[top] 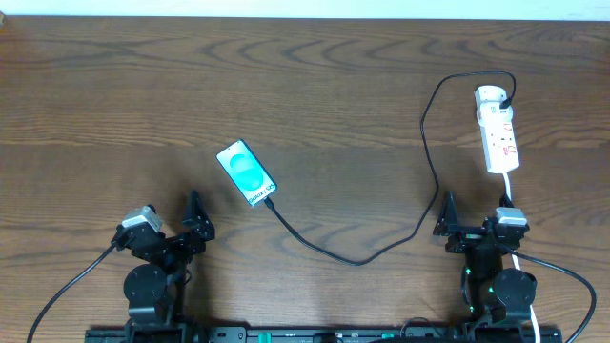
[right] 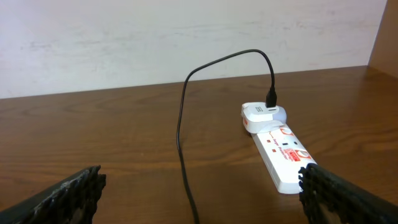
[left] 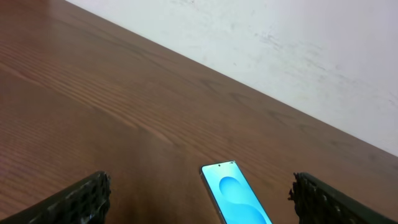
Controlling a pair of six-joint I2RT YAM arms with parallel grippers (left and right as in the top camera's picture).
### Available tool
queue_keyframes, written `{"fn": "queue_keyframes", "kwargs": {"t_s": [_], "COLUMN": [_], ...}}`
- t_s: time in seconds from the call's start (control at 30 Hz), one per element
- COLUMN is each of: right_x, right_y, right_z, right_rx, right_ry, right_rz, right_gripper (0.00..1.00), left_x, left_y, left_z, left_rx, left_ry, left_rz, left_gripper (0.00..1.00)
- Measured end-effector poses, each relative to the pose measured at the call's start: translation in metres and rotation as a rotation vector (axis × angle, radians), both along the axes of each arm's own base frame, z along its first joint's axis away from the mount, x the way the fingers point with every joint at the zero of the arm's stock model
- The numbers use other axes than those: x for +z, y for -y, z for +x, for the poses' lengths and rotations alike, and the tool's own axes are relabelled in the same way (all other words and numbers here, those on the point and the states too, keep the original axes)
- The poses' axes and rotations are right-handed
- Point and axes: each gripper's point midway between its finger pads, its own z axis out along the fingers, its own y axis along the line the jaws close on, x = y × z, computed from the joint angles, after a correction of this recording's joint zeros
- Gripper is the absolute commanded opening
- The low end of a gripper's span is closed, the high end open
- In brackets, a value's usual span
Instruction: Plug charger to phone and switch on socket
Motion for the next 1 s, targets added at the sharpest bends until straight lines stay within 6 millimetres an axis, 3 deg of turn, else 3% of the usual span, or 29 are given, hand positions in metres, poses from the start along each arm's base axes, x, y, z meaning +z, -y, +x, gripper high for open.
{"fn": "queue_keyframes", "kwargs": {"t_s": [0.5,0.73,1.0], "right_x": [0.000,0.000,0.000], "right_y": [0.000,0.000,0.000], "right_z": [0.000,0.000,0.000], "right_rx": [0.000,0.000,0.000], "right_ry": [0.000,0.000,0.000], "right_rz": [0.000,0.000,0.000], "right_gripper": [0.99,0.99,0.99], "left_x": [0.000,0.001,0.008], "left_y": [-0.003,-0.005,0.016], "left_z": [0.000,0.000,0.003], "left_rx": [0.013,-0.016,-0.161], "left_ry": [0.000,-0.020,0.026], "left_rz": [0.019,0.256,0.421], "left_gripper": [0.93,0.93,0.93]}}
